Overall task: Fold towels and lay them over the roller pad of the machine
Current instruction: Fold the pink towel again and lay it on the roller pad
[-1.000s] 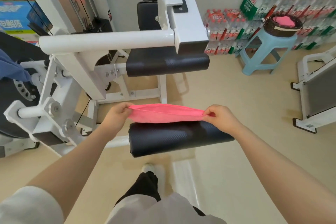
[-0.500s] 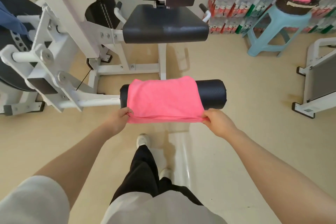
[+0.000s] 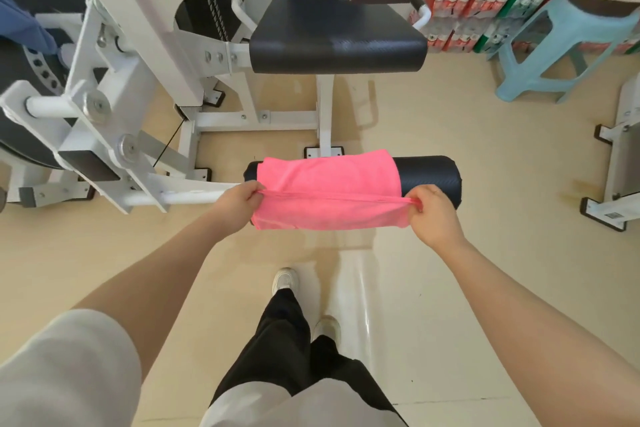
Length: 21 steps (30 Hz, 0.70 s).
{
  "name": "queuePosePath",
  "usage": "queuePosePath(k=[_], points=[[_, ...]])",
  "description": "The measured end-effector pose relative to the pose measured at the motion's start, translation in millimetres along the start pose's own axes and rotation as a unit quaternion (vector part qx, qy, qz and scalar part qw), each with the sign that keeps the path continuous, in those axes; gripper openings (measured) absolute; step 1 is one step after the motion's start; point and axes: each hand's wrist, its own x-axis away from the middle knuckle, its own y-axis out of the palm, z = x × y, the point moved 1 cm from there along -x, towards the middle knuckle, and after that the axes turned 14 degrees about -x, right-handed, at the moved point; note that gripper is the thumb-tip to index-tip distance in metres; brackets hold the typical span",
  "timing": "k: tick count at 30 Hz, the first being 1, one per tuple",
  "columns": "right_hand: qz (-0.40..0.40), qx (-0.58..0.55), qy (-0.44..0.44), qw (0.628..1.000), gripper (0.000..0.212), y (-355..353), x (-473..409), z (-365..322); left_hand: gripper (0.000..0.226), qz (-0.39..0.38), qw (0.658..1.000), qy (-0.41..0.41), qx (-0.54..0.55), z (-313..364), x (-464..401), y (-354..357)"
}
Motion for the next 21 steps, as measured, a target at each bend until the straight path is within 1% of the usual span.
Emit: queuePosePath(k=[3,5,7,9,12,13,15,17,18,21], points=[[0.016,0.017,0.029,0.999,0.029,10.4,-27.1,-12.3,0.023,-0.004,1.0,-0.013,0.014,-7.6,-21.8,-2.9],[0.022,0.086,0.043,0.995,0.03,16.7,-44.2,-20.0,0.02,-0.017,0.999,-0.016,0.034,-13.9,-36.1,-0.3],[0.006,0.177,0.05,0.983,0.035,24.8,-58.7,-30.2,0.018,-0.028,0.998,-0.031,0.055,-17.9,-48.3,2.6],[-0.043,0.213,0.009,0.976,0.043,40.0,-68.3,-44.7,0.017,-0.033,0.996,-0.042,0.065,-19.1,-58.2,6.4],[-0.16,0.171,-0.107,0.966,0.052,79.2,-70.8,-72.5,0.019,-0.032,0.996,-0.05,0.071,-18.8,-69.6,9.9],[-0.191,0.154,-0.132,0.96,0.052,94.2,-70.2,-80.4,0.019,-0.031,0.994,-0.059,0.081,-20.0,-73.7,9.9],[-0.228,0.126,-0.145,0.955,0.05,120.0,-71.6,-91.7,0.018,-0.02,0.988,-0.08,0.131,-23.1,-83.9,8.0],[-0.23,0.109,-0.133,0.958,0.047,136.3,-76.3,-96.2,0.022,-0.007,0.983,-0.093,0.157,-25.2,-94.4,4.5],[-0.22,0.099,-0.124,0.963,0.044,140.6,-80.0,-96.8,0.023,-0.011,0.986,-0.091,0.143,-25.4,-100.8,3.2],[-0.194,0.063,-0.108,0.973,0.027,143.4,-89.6,-97.4,0.02,-0.045,0.995,-0.076,0.04,-23.5,-115.8,2.5]])
